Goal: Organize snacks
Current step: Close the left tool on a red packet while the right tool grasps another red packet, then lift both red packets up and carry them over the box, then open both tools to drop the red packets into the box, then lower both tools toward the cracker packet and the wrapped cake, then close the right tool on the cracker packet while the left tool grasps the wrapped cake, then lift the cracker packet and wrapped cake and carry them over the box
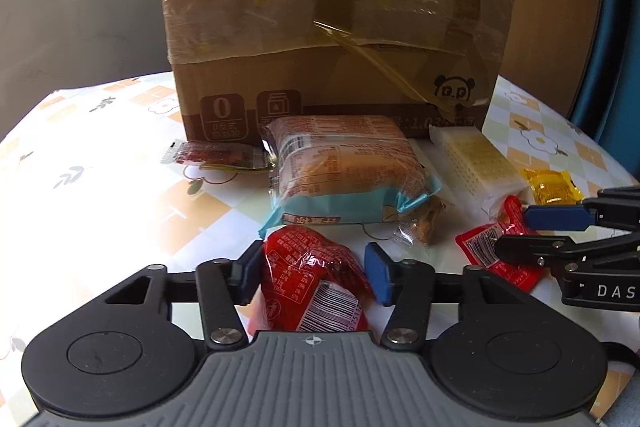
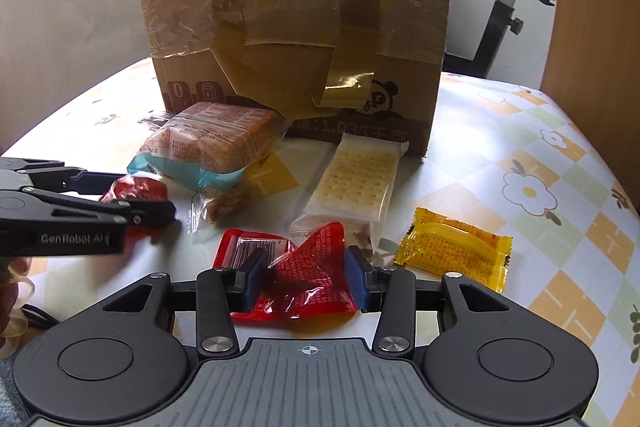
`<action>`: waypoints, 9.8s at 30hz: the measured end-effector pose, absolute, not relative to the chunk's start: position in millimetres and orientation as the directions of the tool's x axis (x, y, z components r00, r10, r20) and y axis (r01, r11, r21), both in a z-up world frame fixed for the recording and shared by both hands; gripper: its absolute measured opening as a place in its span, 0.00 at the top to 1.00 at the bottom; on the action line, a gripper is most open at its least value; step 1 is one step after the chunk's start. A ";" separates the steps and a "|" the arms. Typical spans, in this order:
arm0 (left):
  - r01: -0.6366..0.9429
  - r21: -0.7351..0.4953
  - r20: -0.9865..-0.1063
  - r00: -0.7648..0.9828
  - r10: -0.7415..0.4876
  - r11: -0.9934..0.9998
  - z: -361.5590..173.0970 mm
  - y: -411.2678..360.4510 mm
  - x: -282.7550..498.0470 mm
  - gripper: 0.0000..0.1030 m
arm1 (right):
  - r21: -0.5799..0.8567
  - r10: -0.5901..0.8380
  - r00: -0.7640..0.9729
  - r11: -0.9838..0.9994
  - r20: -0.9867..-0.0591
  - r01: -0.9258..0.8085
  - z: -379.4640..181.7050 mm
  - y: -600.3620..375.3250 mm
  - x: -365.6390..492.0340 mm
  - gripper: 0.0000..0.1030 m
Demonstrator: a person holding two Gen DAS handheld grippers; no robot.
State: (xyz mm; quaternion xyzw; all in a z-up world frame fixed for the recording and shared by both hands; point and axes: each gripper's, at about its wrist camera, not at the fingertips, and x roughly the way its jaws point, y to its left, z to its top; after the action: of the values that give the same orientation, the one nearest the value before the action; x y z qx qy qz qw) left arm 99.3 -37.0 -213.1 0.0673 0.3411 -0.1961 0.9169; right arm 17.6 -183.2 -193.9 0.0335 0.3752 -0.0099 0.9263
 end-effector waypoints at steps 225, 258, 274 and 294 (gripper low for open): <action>0.429 -0.117 -0.628 0.667 -0.402 0.896 -171.4 -54.6 117.4 0.25 | 0.028 -0.016 0.740 0.999 -0.672 0.047 -202.4 -204.0 75.3 0.57; 0.302 -0.148 -0.552 0.765 -0.332 0.942 -145.7 -3.6 99.7 0.25 | 0.099 -0.032 0.778 0.988 -0.628 0.120 -156.6 -219.4 37.9 0.58; 0.180 -0.126 -0.448 0.867 -0.218 0.975 -96.5 37.4 119.5 0.25 | 0.128 -0.185 0.837 0.949 -0.515 0.289 -114.6 -272.5 17.6 0.58; 0.385 -0.044 -0.297 0.876 -0.380 0.922 4.0 -48.5 211.1 0.25 | 0.022 -0.029 0.960 0.999 -0.279 0.036 5.8 -267.2 139.5 0.58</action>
State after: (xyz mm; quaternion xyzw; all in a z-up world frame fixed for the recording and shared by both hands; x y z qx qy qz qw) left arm 211.2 -48.5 4.0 0.0082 0.1518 -0.1973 0.9685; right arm 139.5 -267.2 5.8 0.0134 0.1408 -0.0164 0.9898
